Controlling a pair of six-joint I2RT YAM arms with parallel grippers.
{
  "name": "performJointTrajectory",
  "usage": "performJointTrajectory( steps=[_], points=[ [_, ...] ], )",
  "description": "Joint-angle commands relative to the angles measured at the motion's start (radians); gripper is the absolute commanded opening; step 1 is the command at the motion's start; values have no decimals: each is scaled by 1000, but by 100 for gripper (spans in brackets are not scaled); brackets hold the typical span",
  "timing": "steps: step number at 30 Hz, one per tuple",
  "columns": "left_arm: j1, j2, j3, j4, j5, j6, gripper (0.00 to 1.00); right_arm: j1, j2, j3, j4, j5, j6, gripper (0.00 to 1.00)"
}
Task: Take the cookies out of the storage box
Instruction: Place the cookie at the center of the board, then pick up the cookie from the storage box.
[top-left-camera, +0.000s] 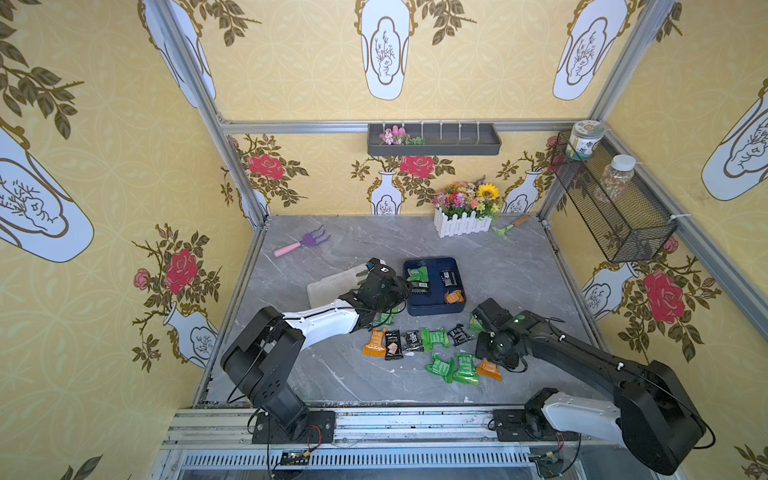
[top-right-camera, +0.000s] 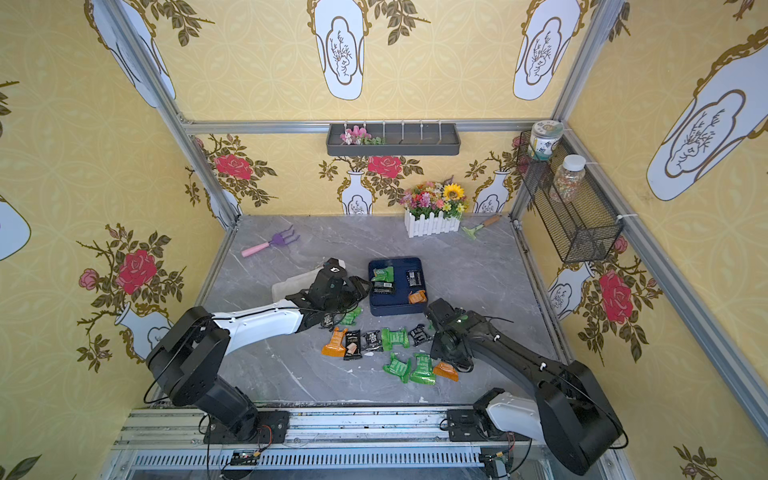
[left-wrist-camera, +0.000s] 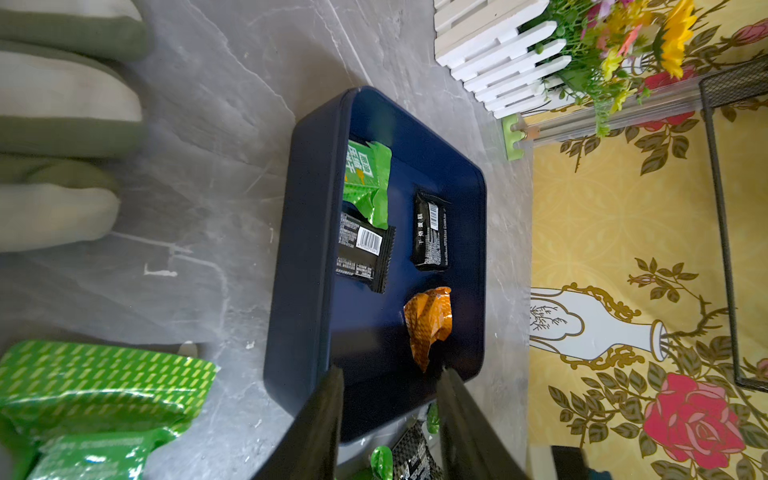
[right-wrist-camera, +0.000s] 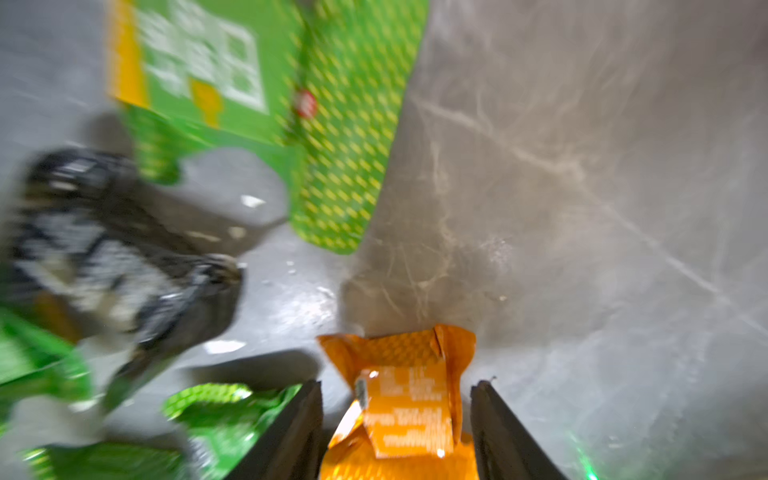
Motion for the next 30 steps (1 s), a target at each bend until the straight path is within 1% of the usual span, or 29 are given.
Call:
performJointTrajectory(
  steps=[1, 4, 6, 9, 11, 17, 20, 24, 26, 30],
  points=[
    [0, 26, 15, -39, -9, 19, 44, 0, -20, 79, -36, 61, -53, 63],
    [0, 54, 31, -39, -3, 8, 45, 7, 15, 187, 31, 63, -121, 63],
    [0, 70, 41, -41, 6, 3, 45, 11, 89, 264, 93, 31, -165, 64],
    [0, 86, 46, -47, 13, 2, 46, 23, 248, 397, 169, -14, -217, 64],
    [0, 103, 61, -87, 20, 4, 46, 17, 357, 483, 232, -55, -238, 64],
    [0, 108, 45, -98, 33, 11, 43, -7, 643, 706, 296, -124, -268, 67],
    [1, 114, 33, -68, 53, 11, 42, -37, 740, 765, 324, -197, -254, 68],
    [1, 111, 10, -1, 69, 3, 41, -50, 813, 809, 327, -248, -247, 73],
    [1, 114, 2, 23, 72, -1, 40, -62, 835, 800, 345, -272, -234, 75],
    [1, 125, 6, 35, 80, -1, 36, -99, 839, 732, 435, -334, -194, 75]
  ],
)
